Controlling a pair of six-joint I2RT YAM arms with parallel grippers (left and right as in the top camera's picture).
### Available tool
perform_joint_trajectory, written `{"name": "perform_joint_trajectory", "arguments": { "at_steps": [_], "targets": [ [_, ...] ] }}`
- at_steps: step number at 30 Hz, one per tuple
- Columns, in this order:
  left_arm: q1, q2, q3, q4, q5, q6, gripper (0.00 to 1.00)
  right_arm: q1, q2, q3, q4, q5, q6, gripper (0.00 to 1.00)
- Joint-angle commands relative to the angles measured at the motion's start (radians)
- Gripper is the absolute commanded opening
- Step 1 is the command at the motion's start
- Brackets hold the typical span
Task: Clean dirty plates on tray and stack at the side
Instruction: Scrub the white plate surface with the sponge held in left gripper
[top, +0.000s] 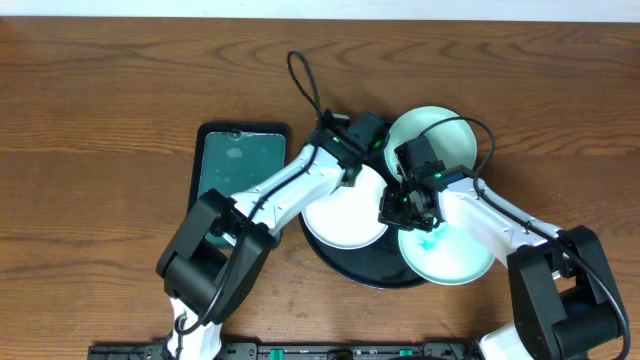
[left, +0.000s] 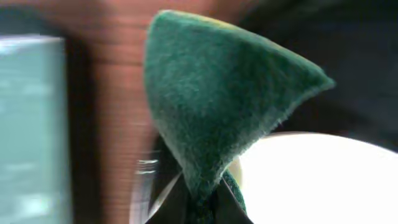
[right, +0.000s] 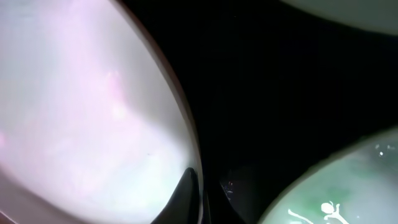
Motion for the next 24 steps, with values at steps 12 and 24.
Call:
{"name": "perform_joint_trajectory", "arguments": {
  "at_steps": [12, 24],
  "targets": [
    [-0.008, 0.006, 0.006, -0.109, 0.491, 0.072, 0.07, -0.006, 0.029, -0.016, -0.028, 0.095, -0.012, 0.01],
    [0.012, 0.023, -0.106, -0.220, -0.074, 0.085, 0.07, -0.006, 0.029, -0.016, -0.029, 0.095, -0.013, 0.01]
  ]
}}
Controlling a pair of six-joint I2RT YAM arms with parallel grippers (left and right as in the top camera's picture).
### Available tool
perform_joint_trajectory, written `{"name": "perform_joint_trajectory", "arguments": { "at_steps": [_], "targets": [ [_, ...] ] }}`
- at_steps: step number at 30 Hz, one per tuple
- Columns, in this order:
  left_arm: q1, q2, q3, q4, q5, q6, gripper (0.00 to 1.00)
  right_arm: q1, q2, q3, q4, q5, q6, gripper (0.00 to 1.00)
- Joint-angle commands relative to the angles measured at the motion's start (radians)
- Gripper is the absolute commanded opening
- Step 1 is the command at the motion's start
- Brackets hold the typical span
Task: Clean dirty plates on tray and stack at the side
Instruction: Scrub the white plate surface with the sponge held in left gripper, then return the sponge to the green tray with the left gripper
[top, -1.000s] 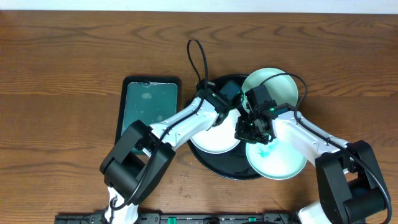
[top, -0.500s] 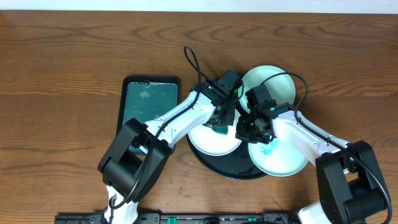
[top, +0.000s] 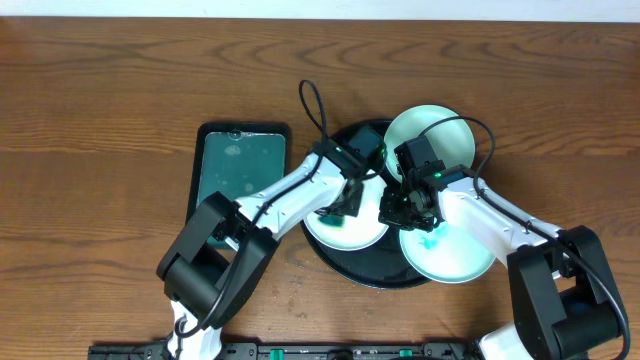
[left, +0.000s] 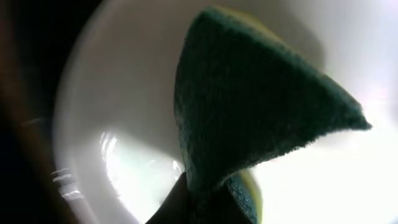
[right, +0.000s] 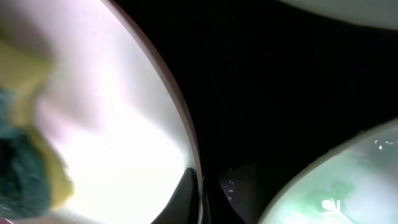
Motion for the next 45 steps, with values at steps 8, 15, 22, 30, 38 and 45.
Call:
{"name": "perform_joint_trajectory", "arguments": {
  "at_steps": [8, 15, 22, 30, 38, 45],
  "targets": [
    [0.045, -0.106, 0.063, -0.142, -0.164, -0.049, 0.07, -0.006, 0.029, -0.019, -0.023, 0.089, -0.012, 0.01],
    [0.147, -0.344, 0.067, -0.198, -0.134, -0.009, 0.07, -0.005, 0.029, -0.019, -0.010, 0.089, -0.048, 0.01],
    [0.410, -0.362, 0.004, -0.208, -0.093, 0.001, 0.07, -0.005, 0.029, -0.019, 0.056, 0.089, -0.159, 0.06],
    [0.557, -0.243, -0.103, -0.131, 0.132, 0.084, 0.22, -0.005, 0.029, -0.019, 0.060, 0.088, -0.154, 0.01],
    [0.571, -0.357, -0.101, -0.169, 0.194, 0.120, 0.59, -0.005, -0.003, 0.016, 0.035, 0.053, -0.159, 0.01],
    [0.571, -0.660, -0.101, -0.225, 0.192, 0.120, 0.74, -0.002, -0.103, 0.190, -0.071, 0.051, -0.177, 0.01]
  ]
}}
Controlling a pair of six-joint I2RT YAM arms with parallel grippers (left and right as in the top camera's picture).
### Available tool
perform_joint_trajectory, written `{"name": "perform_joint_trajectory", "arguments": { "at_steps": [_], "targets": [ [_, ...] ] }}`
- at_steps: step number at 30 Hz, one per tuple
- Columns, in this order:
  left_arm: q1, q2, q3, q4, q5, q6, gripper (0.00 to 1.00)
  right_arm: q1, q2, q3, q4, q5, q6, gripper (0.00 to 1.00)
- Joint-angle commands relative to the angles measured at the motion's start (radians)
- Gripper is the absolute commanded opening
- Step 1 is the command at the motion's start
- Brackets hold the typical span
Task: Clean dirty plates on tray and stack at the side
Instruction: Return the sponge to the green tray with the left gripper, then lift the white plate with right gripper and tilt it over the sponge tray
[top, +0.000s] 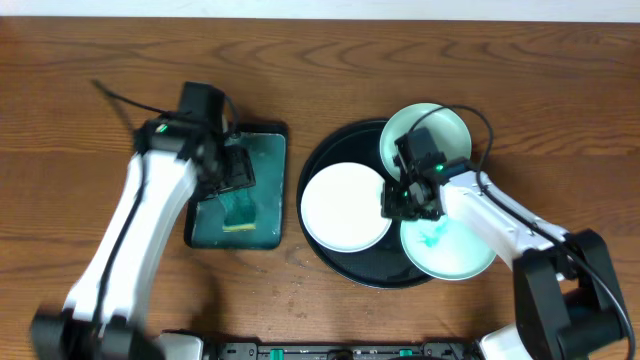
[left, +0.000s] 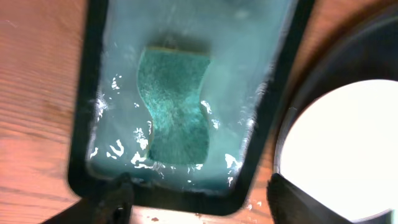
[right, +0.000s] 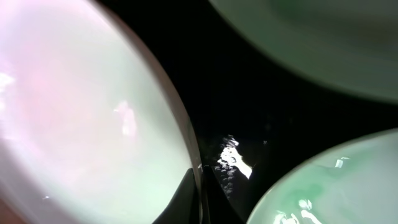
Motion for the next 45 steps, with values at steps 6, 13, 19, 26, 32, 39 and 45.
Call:
{"name": "perform_joint_trajectory", "arguments": {
  "at_steps": [6, 13, 19, 26, 32, 39, 45],
  "targets": [
    [0.003, -0.329, 0.007, -0.024, 0.009, 0.006, 0.80, 0.068, -0.101, 0.247, 0.003, 0.072, -0.030, 0.01],
    [0.003, -0.461, 0.007, -0.024, 0.009, 0.006, 0.80, 0.251, -0.056, 0.290, 0.239, 0.239, -0.031, 0.01],
    [0.003, -0.482, 0.007, -0.024, 0.009, 0.006, 0.80, 0.403, 0.039, 0.290, 0.474, 0.447, -0.194, 0.01],
    [0.003, -0.481, 0.007, -0.024, 0.009, 0.006, 0.81, 0.533, 0.052, 0.290, 0.661, 0.733, -0.466, 0.01],
    [0.003, -0.481, 0.007, -0.024, 0.009, 0.006, 0.81, 0.599, 0.045, 0.290, 0.757, 0.885, -0.623, 0.01],
    [0.003, -0.481, 0.007, -0.024, 0.009, 0.006, 0.80, 0.643, 0.040, 0.290, 0.870, 1.005, -0.797, 0.01],
    [0.003, -0.481, 0.007, -0.024, 0.009, 0.006, 0.80, 0.657, 0.039, 0.290, 0.943, 1.066, -0.866, 0.01]
  ]
}}
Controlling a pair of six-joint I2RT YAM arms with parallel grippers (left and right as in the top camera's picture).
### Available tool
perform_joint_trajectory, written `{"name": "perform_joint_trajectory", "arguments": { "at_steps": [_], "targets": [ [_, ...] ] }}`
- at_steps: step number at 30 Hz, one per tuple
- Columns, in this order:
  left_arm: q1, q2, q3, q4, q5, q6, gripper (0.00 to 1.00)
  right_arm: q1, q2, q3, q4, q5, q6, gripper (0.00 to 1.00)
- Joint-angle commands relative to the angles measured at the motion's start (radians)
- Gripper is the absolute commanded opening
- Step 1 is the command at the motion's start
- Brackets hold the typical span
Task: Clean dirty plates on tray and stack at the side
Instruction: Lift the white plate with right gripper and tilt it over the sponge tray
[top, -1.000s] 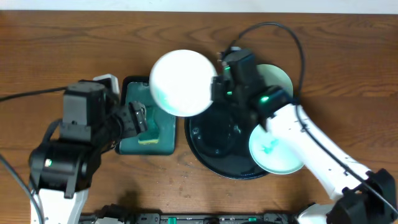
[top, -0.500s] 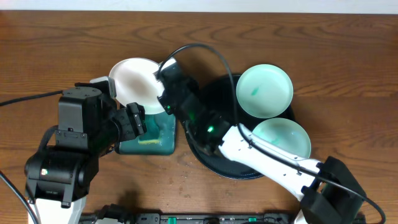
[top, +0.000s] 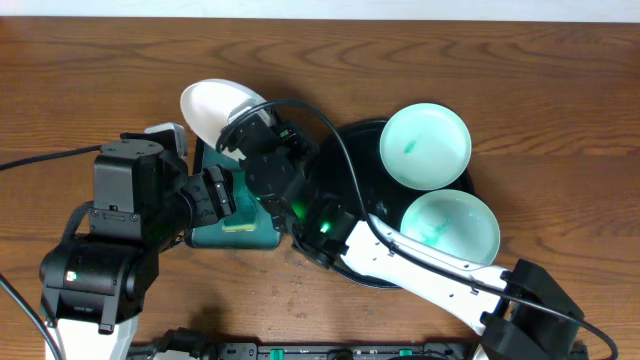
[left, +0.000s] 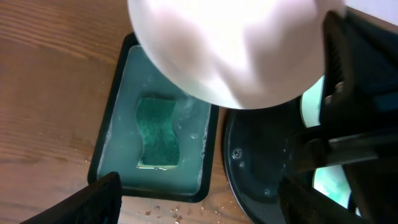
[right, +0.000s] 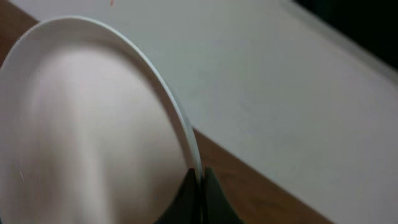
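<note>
A white plate (top: 213, 104) hangs in the air, tilted, over the far end of the soapy basin (top: 262, 238). My right gripper (right: 199, 180) is shut on its rim; in the overhead view the right gripper (top: 240, 130) sits at the plate's near edge. The plate (left: 230, 50) fills the top of the left wrist view. A green sponge (left: 157, 130) lies in the basin (left: 118, 93). Above the basin's near end my left gripper (left: 202, 208) stands open and holds nothing. Two green plates (top: 425, 145) (top: 450, 228) lie on the round black tray (top: 345, 160).
My right arm (top: 400, 265) reaches across the tray's left half from the lower right. The left arm's body (top: 115, 215) stands left of the basin. Crumbs and water drops (left: 161, 211) lie on the wood in front of the basin.
The white plate lay on the tray's left half with my right gripper shut on its rim. It is now off the tray, held up over the basin's far end. The left wrist is higher.
My left gripper held the sponge beside the tray while the right gripper gripped the white plate's rim. Then the sponge was on that plate. Then it lay in the basin and the left gripper was open. Now the right gripper holds the plate off the tray.
</note>
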Motion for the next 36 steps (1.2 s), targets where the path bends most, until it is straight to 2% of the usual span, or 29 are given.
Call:
{"name": "perform_joint_trajectory", "arguments": {
  "at_steps": [1, 21, 36],
  "targets": [
    [0.003, -0.002, 0.007, -0.003, 0.002, 0.005, 0.81, 0.011, -0.027, 0.013, 0.030, 0.084, -0.082, 0.01],
    [0.003, -0.002, 0.007, -0.003, 0.002, 0.005, 0.81, 0.011, -0.027, 0.013, 0.045, 0.092, -0.109, 0.01],
    [0.003, -0.002, 0.007, -0.003, 0.002, 0.005, 0.81, 0.010, -0.028, 0.013, 0.134, 0.092, -0.155, 0.01]
  ]
}}
